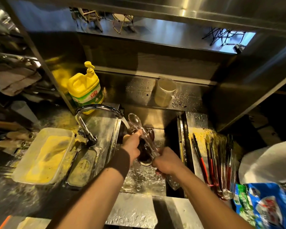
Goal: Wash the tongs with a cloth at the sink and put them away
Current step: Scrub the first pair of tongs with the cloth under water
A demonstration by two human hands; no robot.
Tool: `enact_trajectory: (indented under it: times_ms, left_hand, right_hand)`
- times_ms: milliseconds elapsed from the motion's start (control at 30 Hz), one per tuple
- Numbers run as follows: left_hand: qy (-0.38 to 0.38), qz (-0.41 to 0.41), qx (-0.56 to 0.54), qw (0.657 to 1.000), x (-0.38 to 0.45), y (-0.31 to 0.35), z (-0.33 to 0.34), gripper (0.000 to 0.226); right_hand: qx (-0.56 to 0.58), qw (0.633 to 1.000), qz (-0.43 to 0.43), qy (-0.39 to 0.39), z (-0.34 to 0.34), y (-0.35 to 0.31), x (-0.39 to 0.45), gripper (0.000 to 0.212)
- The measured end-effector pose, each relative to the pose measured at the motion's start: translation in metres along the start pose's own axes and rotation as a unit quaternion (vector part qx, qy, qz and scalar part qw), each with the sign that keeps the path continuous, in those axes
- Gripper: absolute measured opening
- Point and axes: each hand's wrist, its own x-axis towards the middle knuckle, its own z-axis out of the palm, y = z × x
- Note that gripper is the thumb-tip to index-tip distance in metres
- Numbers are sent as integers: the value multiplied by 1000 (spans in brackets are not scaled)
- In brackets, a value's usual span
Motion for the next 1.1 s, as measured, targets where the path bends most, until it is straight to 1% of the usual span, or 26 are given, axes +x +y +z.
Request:
enact_trajectory:
  times_ms: [100, 133, 233, 300, 367, 433, 500, 600, 667, 700, 767, 800, 867, 933, 1000, 1033, 1100]
  left_hand:
    - [-2, 19, -25, 999, 0, 8, -4, 22]
    - [2, 27, -30, 999, 3, 12, -6, 20]
    - [-2, 14, -12, 1000, 2, 10, -5, 32]
    - [-5, 1, -1, 1000, 1, 5, -2, 36]
    - [-4, 10, -5, 1000, 4, 8, -4, 31]
    - [-5, 10, -9, 1000, 6, 9, -4, 26]
    - [-5, 0, 1, 1000, 3, 1, -1, 30]
    - [-7, -9, 1, 1000, -2, -3, 2, 29]
    - [6, -2, -9, 1000, 0, 4, 0, 33]
    - [13, 10, -5, 1000, 2, 7, -2, 34]
    - [28, 33, 21, 999, 4, 12, -2, 28]
    - [36, 40, 29, 998, 4, 13, -2, 29]
    - [65, 56, 27, 996, 5, 13, -5, 38]
    - [91, 67, 22, 993, 6, 7, -12, 37]
    - [96, 68, 35, 992, 3, 0, -23, 32]
    - [88, 62, 48, 993, 1, -5, -29, 31]
    - [65, 53, 75, 994, -4, -13, -36, 32]
  right_hand:
    - [-15, 1000, -1, -15, -1, 2, -5, 14]
    - [-8, 1000, 3, -24, -2, 4, -5, 17]
    - [-9, 1000, 4, -10, -7, 1, -1, 13]
    - [-30, 999, -5, 8, -6, -2, -1, 9]
    - [-36, 999, 3, 1, -3, -1, -4, 9]
    - [-18, 1000, 13, -12, -4, 1, -5, 10]
    - [-23, 1000, 6, -4, -6, -2, -4, 7]
    - [-54, 999, -8, 1, -7, -7, -6, 7]
    - [-49, 999, 3, -23, -13, -4, -12, 12]
    - [-48, 998, 11, -35, -19, -2, -17, 17]
    - [-57, 997, 23, -49, -34, 0, -23, 33]
    - [-61, 996, 30, -50, -41, 1, -27, 36]
    - [-86, 994, 40, -47, -55, 1, -33, 36]
    - [-121, 992, 35, -27, -66, 2, -35, 42]
    - [-192, 981, 1, 20, -69, -1, -33, 55]
    - [-248, 967, -14, 52, -66, -3, -32, 64]
    - [-362, 923, -21, 126, -58, -6, -28, 77]
